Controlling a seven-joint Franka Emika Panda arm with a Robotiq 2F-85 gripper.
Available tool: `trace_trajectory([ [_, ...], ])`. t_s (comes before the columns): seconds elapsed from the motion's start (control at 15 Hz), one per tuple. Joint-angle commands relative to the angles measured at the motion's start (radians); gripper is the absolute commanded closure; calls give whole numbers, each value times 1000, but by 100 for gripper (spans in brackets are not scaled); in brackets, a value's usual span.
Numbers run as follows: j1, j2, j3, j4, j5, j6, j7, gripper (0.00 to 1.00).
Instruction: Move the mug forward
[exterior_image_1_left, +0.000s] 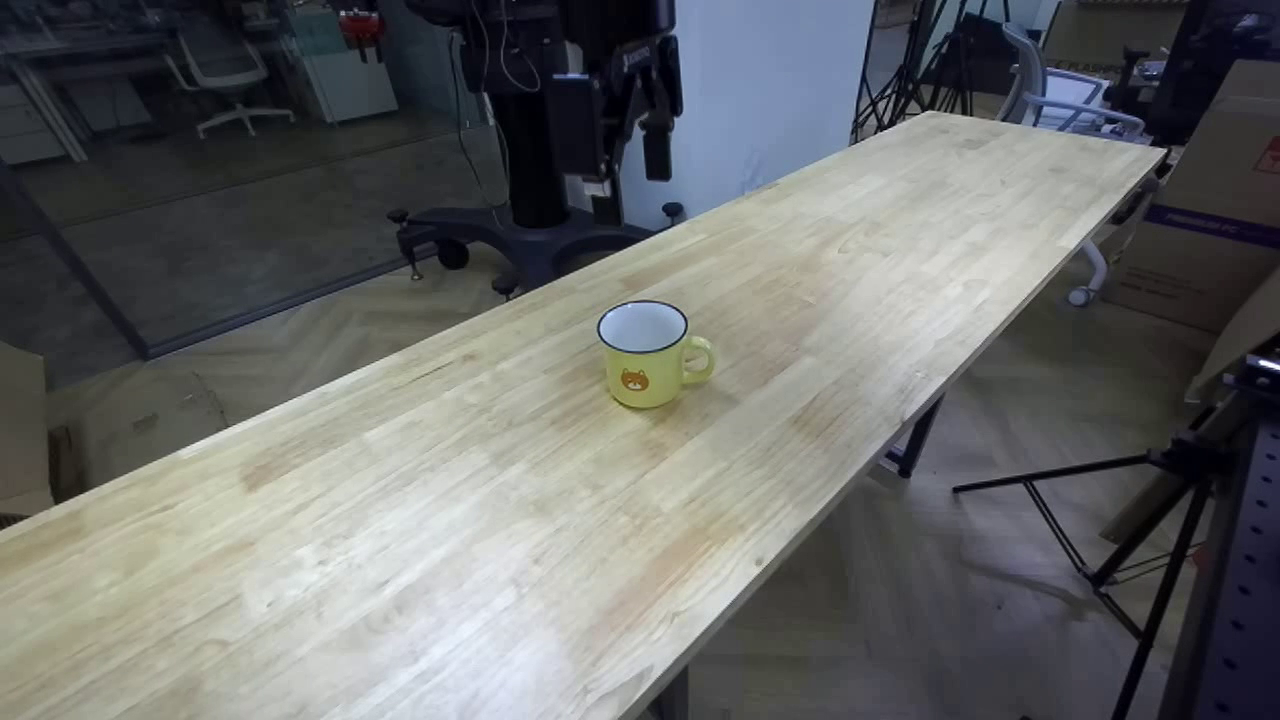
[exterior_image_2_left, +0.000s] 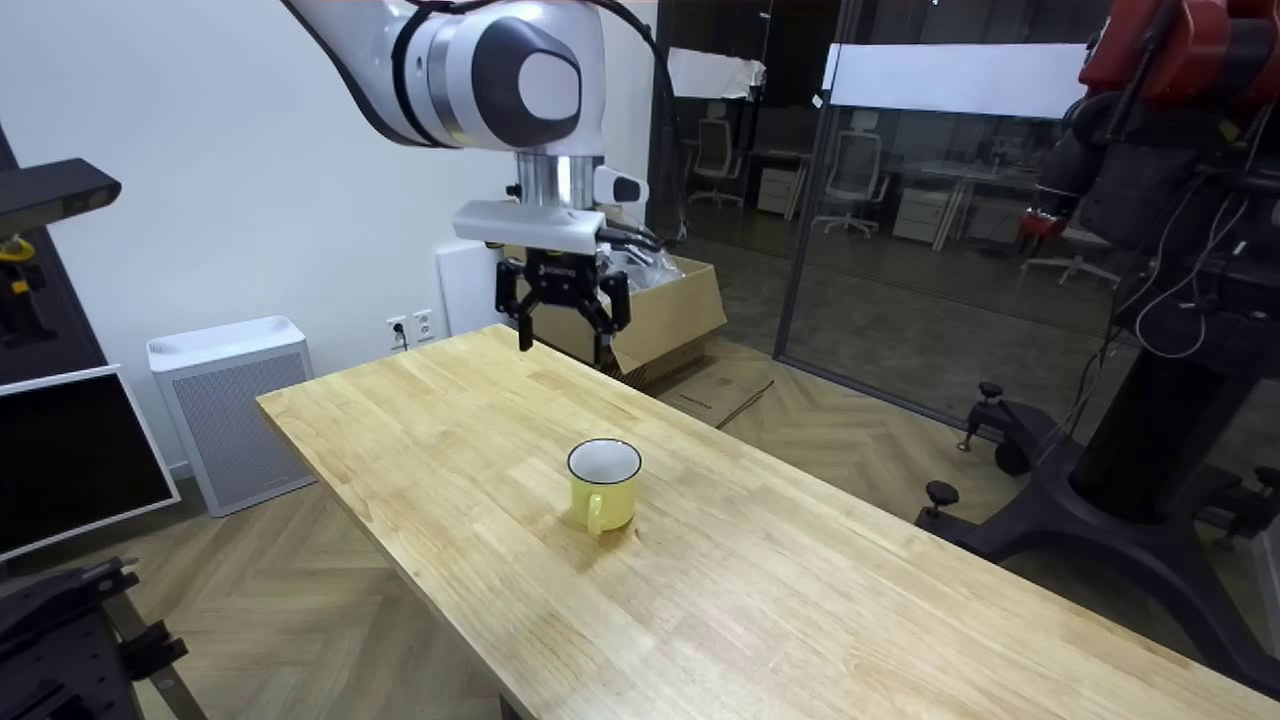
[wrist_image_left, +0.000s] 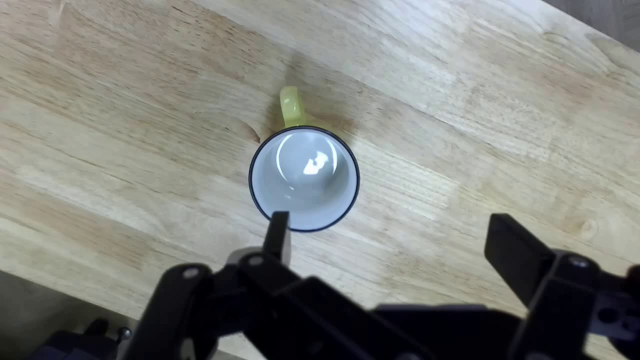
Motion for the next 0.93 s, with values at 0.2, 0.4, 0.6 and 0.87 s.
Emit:
trace_trajectory([
  [0.2, -45, 126, -34, 85, -8, -4, -57, 0],
  [0.4, -58, 171, -61, 116, -27, -6, -41, 0],
  [0.6, -74, 213, -72, 151, -18, -46, -45, 0],
  [0.87, -80, 205, -67, 118, -16, -15, -50, 0],
])
